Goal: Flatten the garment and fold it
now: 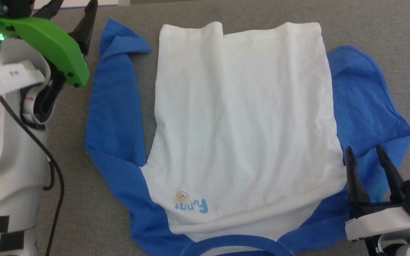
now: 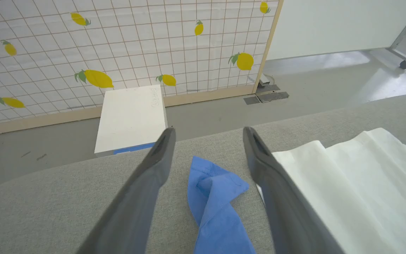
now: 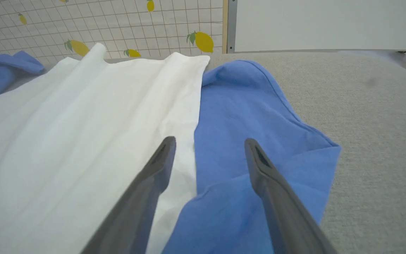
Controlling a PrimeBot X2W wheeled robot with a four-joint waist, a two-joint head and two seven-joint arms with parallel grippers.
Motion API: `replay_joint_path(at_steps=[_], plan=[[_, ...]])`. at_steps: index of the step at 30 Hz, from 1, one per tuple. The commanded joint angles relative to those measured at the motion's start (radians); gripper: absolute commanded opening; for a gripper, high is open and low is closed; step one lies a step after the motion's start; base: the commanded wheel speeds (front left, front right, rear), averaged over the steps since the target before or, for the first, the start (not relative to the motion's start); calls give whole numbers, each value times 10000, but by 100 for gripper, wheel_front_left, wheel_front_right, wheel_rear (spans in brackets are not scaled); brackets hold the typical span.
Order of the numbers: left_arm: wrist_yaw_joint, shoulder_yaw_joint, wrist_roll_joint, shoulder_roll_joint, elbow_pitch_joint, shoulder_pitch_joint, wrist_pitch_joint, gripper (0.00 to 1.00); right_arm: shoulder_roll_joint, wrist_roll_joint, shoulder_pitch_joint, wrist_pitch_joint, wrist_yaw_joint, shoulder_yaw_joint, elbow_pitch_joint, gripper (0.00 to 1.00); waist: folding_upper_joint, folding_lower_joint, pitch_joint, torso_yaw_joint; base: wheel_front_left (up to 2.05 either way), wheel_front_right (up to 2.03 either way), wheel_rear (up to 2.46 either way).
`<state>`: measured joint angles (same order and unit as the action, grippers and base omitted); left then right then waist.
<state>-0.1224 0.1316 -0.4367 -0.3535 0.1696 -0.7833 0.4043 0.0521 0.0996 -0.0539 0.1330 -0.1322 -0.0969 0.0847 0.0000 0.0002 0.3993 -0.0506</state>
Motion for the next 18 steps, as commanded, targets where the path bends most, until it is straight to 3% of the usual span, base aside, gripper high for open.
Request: replay_joint_path(at_steps=[1, 8, 18], plan=[[-44, 96, -121, -228, 158, -368, 284, 100, -18, 90, 225, 82, 15, 29, -18, 100, 0, -2, 673, -382, 0, 0, 0], [-57, 334, -375, -725, 1037, -1472, 1859, 100, -18, 46, 614, 190, 15, 98, 32, 100, 0, -2, 1433, -703, 0, 0, 0], [98, 268, -759, -1250, 1238, -1423, 3188, 100, -18, 122, 872, 306, 15, 127, 195, 100, 0, -2, 2099, -1139, 0, 0, 0]])
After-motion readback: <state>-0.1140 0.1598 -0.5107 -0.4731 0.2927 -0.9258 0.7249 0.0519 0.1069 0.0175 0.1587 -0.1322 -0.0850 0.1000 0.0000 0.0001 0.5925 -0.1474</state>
